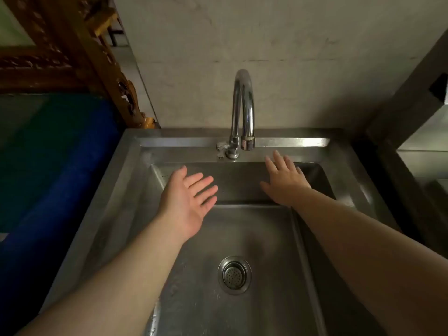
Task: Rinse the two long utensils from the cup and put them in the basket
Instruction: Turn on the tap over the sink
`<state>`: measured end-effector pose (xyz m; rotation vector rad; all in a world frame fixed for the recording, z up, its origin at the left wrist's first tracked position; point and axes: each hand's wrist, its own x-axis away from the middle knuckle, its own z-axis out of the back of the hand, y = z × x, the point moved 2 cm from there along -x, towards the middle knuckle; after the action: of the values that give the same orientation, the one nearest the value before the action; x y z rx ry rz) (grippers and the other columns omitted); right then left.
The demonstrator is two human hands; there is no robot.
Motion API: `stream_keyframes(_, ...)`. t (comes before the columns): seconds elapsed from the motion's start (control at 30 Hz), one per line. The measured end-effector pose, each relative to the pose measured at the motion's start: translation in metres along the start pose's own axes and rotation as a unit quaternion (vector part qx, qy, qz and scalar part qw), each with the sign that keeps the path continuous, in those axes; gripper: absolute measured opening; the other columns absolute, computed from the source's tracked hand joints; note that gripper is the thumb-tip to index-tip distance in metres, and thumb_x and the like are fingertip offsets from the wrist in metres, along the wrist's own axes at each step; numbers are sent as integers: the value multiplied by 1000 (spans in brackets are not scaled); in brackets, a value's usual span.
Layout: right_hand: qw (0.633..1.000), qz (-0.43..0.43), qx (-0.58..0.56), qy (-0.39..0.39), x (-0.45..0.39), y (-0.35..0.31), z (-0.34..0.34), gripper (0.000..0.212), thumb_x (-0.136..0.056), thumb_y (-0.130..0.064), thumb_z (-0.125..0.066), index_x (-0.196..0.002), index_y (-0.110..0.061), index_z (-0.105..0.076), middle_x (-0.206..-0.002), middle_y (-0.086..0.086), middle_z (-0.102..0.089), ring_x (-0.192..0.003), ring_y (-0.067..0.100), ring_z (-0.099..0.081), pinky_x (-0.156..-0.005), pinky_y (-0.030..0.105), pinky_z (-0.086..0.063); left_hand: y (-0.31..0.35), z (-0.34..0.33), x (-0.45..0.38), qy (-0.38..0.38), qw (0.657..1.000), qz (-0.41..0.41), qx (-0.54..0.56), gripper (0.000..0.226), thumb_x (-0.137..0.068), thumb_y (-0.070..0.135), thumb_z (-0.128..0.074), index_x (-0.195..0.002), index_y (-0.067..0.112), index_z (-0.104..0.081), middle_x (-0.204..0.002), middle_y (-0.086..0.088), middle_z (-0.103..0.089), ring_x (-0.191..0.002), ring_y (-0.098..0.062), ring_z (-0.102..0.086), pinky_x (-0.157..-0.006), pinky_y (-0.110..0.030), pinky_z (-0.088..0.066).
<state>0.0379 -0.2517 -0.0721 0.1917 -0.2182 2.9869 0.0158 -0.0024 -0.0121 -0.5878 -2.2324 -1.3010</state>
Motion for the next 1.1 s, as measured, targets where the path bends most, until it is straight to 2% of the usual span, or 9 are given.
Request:
stream_keyframes(0.13,998,-18,41,-46,-18,3,-21,87,-95,-50,-49,-157,-25,7,-167,-1,12,-152,29,11,-120,59,-12,-1,-5,-26,-50,995,38,81,68,-93,56,-39,-130,1,-51,-124,-20,-64,-114,-34,-60,-94,-45,-47)
stream_keyframes(0.27,998,-31,53,-35,-22,3,-37,94,-93,-41,-54,-155,-27,16,-164,-3,25,-150,29,22,-121,59,-8,5,-8,-49,-79,984,50,154,81,-92,59,-37,-140,-6,-38,-141,-25,-48,-133,-37,-44,-110,-49,-32)
stream_keyframes(0.37,998,-33,52,-32,-22,4,-40,94,-94,-37,-53,-155,-27,18,-163,-3,27,-149,29,24,-121,57,-7,9,-16,-61,-99,975,52,192,86,-92,60,-35,-145,-8,-29,-150,-28,-35,-141,-38,-32,-116,-49,-22)
stream_keyframes(0.53,998,-34,45,-19,-22,4,-43,96,-92,-31,-55,-155,-26,18,-163,-2,27,-149,29,25,-122,55,-10,13,-26,-74,-125,960,47,244,89,-92,58,-35,-145,-11,-21,-153,-32,-24,-143,-43,-24,-116,-52,-19)
stream_keyframes(0.73,999,-30,42,-2,-22,6,-47,98,-91,-32,-57,-154,-26,17,-164,-2,25,-149,29,24,-122,54,-11,17,-30,-75,-143,942,41,301,89,-93,57,-35,-143,-16,-21,-152,-36,-22,-142,-48,-22,-116,-54,-18)
stream_keyframes(1.1,999,-33,33,4,-20,3,-45,99,-90,-31,-58,-155,-25,16,-164,-1,24,-149,30,23,-122,53,-13,28,-38,-73,-145,936,39,318,90,-94,57,-35,-143,-17,-18,-152,-37,-20,-143,-47,-19,-116,-53,-17)
